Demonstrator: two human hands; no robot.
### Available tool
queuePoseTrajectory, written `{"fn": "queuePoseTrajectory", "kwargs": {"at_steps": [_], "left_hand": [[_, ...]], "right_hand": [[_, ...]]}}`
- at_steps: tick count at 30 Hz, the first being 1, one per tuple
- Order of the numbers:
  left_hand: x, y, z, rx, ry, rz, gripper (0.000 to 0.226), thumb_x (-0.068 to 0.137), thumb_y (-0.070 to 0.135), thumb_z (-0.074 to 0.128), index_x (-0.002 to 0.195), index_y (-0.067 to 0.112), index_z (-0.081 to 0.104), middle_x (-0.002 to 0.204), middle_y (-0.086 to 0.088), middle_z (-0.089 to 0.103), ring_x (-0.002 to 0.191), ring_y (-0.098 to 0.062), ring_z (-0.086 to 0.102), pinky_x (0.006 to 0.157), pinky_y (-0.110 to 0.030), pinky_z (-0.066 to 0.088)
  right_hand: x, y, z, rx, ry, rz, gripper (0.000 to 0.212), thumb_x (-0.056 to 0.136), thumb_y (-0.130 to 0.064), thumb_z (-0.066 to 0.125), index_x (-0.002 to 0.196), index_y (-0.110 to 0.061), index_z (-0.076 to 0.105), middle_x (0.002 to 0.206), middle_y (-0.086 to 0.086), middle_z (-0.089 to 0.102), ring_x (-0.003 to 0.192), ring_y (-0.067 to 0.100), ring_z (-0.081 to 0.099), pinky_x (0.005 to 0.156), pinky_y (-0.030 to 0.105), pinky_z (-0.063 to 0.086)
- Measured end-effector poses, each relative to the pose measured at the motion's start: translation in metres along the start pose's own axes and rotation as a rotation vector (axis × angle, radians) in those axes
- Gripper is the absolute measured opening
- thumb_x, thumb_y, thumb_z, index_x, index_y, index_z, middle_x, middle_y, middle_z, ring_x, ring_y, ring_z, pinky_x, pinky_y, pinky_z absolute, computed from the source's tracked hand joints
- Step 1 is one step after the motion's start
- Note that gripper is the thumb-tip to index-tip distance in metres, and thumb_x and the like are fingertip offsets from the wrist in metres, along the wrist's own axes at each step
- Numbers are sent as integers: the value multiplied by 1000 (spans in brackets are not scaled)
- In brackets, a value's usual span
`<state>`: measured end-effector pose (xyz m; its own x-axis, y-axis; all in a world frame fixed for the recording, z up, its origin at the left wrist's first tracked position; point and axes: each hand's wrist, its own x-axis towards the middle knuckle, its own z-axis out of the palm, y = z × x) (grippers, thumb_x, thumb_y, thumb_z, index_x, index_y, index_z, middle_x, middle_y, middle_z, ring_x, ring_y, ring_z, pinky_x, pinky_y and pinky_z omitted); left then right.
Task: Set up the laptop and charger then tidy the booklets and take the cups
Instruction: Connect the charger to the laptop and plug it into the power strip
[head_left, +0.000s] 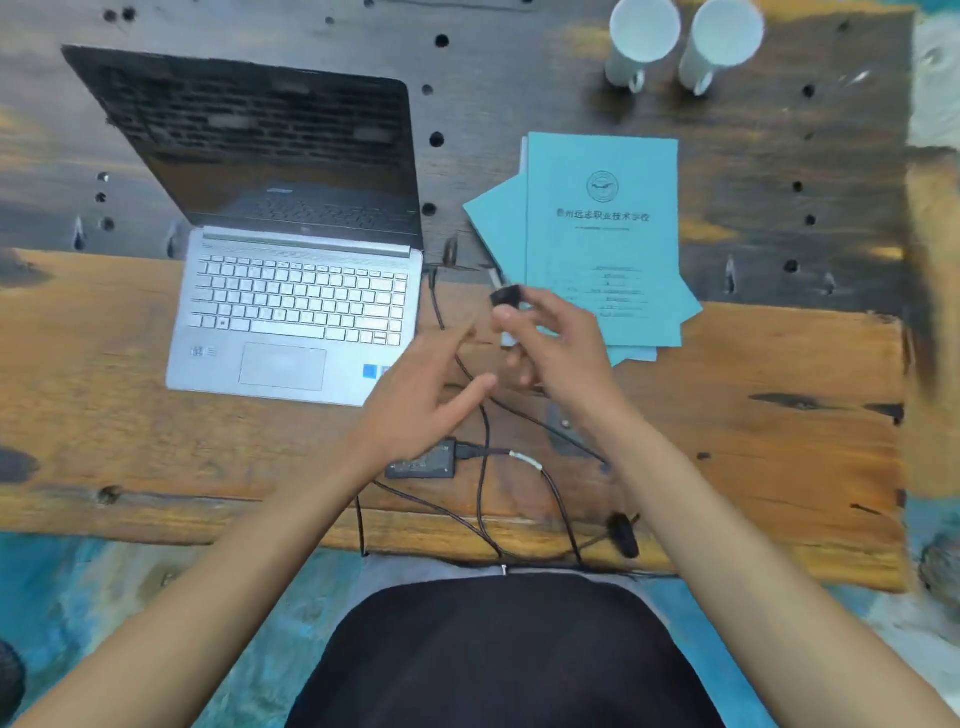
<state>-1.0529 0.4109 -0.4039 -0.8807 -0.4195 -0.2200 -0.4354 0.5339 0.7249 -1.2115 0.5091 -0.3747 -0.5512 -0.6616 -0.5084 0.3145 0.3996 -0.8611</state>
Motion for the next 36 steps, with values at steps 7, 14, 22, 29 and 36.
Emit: {"fn": "queuePoseTrajectory", "kwargs": {"at_steps": [7,14,22,29,36], "left_hand": [[-45,-41,42,326,-403,-251,60,90,36,70,141,12,50,139,-16,54,127,-34,47,105,-38,37],[-53,-56,54,548,-437,-157,65,80,27,77,138,12,51,136,-15,48,123,-35,48,103,-40,43],[-78,-26,50,491,-365,67,55,71,38,82,113,18,52,107,-8,70,97,-31,64,69,-33,45],[-121,34,74,231,-455,150,53,57,35,83,93,21,46,80,-2,61,72,-27,61,67,-47,53],[-182,45,147,401,-675,162,48,71,33,81,90,19,40,77,2,50,74,-26,52,63,-37,38]], "right_hand": [[-58,-16,-82,171,363,-17,13,95,-31,68,92,-22,76,81,-8,73,54,4,46,42,17,32],[-132,1,-122,333,566,-90,16,92,-30,71,80,-23,80,83,-3,73,54,6,47,40,16,31],[-230,55,-148,490,772,-57,13,94,-28,71,97,-17,77,84,-2,73,53,5,46,38,15,31],[-297,104,-153,632,955,17,10,96,-25,69,100,-15,73,76,-5,72,50,5,44,37,15,30],[-381,168,-129,685,1100,-91,15,91,-30,75,88,-15,74,78,-2,73,52,5,49,42,15,34]]}}
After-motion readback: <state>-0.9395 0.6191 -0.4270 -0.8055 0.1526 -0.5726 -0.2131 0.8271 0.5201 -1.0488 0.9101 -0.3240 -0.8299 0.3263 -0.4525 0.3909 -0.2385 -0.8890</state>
